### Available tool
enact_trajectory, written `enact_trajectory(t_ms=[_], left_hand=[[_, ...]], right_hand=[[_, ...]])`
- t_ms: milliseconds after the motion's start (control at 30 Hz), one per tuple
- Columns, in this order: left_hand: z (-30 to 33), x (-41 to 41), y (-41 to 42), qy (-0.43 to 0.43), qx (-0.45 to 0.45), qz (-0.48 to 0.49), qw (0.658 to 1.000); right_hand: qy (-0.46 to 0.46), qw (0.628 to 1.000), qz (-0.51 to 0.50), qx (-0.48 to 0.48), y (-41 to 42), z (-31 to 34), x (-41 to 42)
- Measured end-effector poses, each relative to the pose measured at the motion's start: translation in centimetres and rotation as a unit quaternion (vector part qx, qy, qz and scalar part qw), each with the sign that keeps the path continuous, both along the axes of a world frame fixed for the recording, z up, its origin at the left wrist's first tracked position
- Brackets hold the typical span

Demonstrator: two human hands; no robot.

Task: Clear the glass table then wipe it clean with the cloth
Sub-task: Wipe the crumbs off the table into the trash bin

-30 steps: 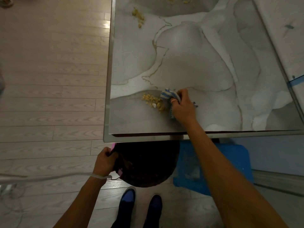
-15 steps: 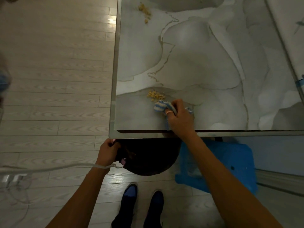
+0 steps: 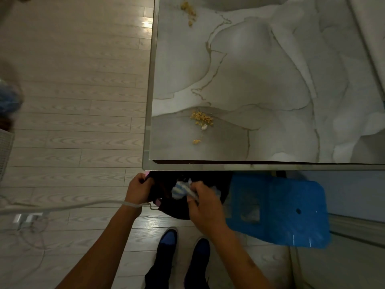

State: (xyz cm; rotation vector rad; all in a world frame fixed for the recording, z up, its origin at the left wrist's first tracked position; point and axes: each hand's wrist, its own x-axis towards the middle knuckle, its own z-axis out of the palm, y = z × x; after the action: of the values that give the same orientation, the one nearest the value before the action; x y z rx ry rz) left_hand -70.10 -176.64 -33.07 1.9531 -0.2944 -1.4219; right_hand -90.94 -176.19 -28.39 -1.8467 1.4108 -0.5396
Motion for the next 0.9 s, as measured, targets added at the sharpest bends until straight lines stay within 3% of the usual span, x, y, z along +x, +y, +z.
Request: enact_trajectory(t_ms=[167,467,633,900], left_hand=[[0.0,0.1,0.4,-0.001,0.005,-0.005,1.0],[0.1,0.2,1.0,-0.015,0.015,-0.019,1.0],[-0.1,0.2,1.4,-0.019,0.011,-0.027,0.999],[-0.8,1.5,1.7,-0.015,0.016,-0.005,1.0]], right_hand=[[-0.029,0.988,-0.105,0.109,0.8,-1.1,-0.1],[-0.018,0.986,-0.055,0.159,-1.3,0.2,-1.3],[-0.02,0.99,-0.076,0.119,-1.4,2.3,-1.5],[-0.026,0.983,-0.157,-0.09,-8.2,9.8,-2.0]])
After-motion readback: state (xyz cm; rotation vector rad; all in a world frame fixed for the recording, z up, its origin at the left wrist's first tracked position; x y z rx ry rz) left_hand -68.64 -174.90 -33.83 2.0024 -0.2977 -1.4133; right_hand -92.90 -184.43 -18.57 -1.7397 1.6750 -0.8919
